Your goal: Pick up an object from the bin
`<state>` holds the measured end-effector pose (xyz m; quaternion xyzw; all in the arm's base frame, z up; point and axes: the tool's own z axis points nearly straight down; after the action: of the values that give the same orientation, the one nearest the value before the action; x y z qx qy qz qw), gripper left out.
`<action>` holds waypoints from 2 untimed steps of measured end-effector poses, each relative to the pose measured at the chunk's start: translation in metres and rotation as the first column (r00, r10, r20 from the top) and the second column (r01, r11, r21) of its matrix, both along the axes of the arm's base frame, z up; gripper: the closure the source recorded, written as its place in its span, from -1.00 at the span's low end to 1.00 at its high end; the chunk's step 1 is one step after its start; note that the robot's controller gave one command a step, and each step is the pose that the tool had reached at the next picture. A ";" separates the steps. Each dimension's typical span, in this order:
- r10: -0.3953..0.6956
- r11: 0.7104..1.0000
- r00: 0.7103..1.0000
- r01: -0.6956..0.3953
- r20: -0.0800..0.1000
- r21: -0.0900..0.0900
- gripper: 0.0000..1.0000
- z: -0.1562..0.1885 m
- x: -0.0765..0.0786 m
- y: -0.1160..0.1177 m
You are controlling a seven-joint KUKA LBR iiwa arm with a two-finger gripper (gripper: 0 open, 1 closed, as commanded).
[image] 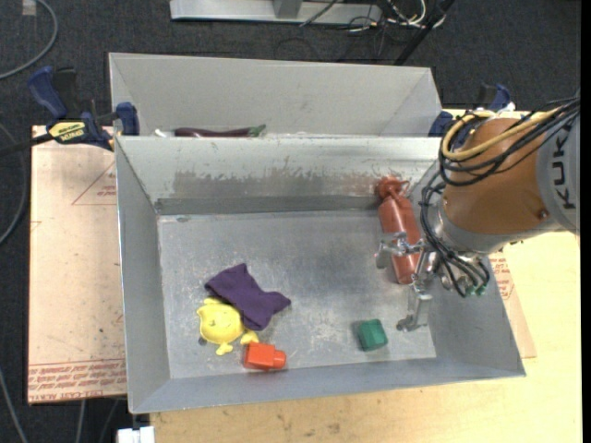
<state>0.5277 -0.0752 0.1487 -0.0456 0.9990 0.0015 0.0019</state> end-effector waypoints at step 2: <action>-0.260 0.965 0.965 0.260 0.003 0.001 -1.00 -0.054 -0.023 0.047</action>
Offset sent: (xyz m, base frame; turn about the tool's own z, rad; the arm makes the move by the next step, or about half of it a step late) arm -0.0283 0.0611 -0.0692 0.2845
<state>0.5048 -0.0279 0.0944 0.0860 0.9963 0.0016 0.0039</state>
